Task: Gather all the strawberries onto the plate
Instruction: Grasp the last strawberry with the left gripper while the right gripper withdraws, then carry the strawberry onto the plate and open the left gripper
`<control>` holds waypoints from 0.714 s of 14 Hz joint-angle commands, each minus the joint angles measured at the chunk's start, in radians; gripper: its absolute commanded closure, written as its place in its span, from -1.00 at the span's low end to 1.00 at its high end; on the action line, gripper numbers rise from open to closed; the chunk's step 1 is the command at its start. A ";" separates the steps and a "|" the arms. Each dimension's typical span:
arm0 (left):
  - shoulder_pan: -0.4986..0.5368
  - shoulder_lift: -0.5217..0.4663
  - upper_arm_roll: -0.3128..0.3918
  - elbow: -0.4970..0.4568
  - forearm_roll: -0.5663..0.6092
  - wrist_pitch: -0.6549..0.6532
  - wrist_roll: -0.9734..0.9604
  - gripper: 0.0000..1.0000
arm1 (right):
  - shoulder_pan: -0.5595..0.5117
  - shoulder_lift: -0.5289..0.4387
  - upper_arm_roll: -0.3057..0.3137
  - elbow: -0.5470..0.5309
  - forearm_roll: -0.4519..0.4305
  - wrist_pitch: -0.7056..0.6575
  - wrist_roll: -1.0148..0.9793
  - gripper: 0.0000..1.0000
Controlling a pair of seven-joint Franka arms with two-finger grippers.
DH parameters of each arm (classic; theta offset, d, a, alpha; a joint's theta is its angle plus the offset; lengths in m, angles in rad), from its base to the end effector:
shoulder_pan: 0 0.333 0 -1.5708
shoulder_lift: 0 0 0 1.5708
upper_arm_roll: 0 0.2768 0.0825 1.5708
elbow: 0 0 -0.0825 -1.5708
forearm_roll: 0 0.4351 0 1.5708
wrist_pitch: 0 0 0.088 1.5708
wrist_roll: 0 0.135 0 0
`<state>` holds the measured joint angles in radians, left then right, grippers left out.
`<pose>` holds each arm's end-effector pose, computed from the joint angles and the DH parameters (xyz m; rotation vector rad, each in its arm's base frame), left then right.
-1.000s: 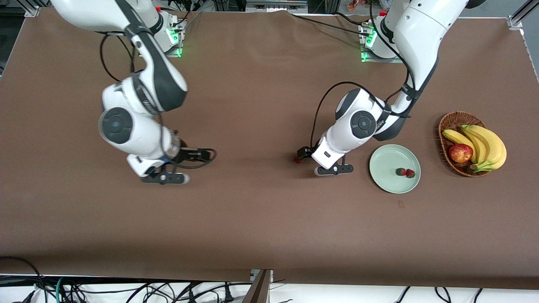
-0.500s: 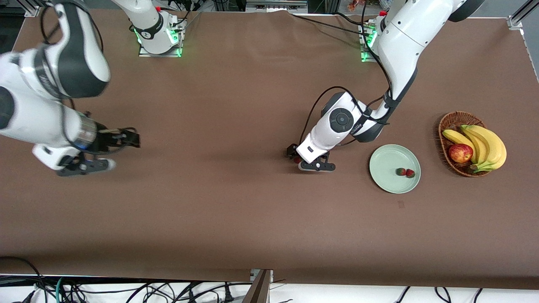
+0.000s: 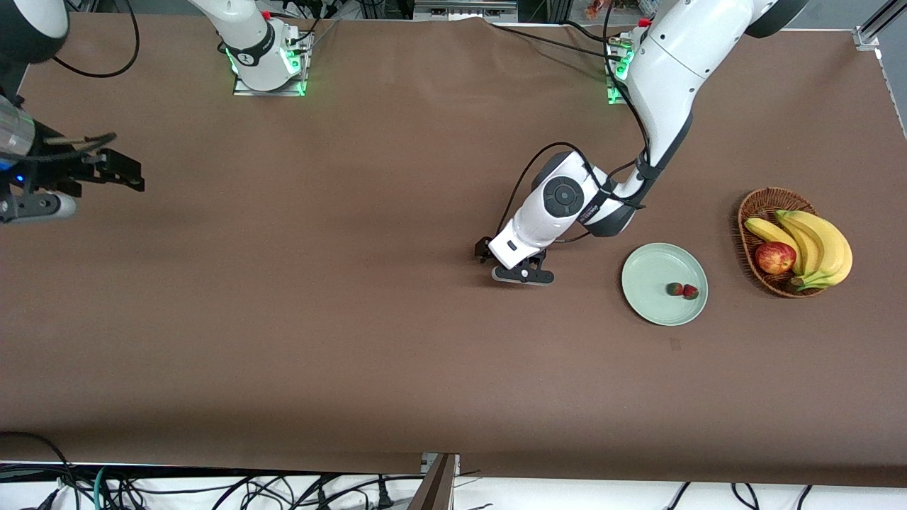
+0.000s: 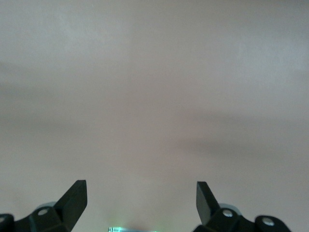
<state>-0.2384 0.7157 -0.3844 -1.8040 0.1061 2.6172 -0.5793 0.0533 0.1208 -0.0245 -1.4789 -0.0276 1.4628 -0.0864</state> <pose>0.5487 -0.3980 0.0893 2.9044 -0.0386 0.0336 0.6211 0.0146 0.5221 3.1026 0.1772 -0.2143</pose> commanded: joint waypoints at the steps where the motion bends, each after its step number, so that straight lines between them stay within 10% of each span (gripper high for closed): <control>1: -0.007 0.001 0.009 0.002 0.024 0.023 0.003 -0.13 | 0.003 -0.023 -0.006 -0.034 -0.014 -0.015 0.011 -1.00; 3: -0.006 0.002 0.009 0.000 0.024 0.023 0.001 0.36 | 0.005 -0.038 0.000 -0.035 -0.020 -0.019 0.011 -1.00; 10: 0.033 -0.018 0.009 -0.009 0.024 -0.015 0.038 0.65 | 0.003 -0.070 -0.006 -0.004 -0.031 -0.047 -0.006 -1.00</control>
<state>-0.2325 0.7153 -0.3805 -1.8044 0.1061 2.6264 -0.5757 0.0559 0.0660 -0.0263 -1.4871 -0.0444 1.4199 -0.0845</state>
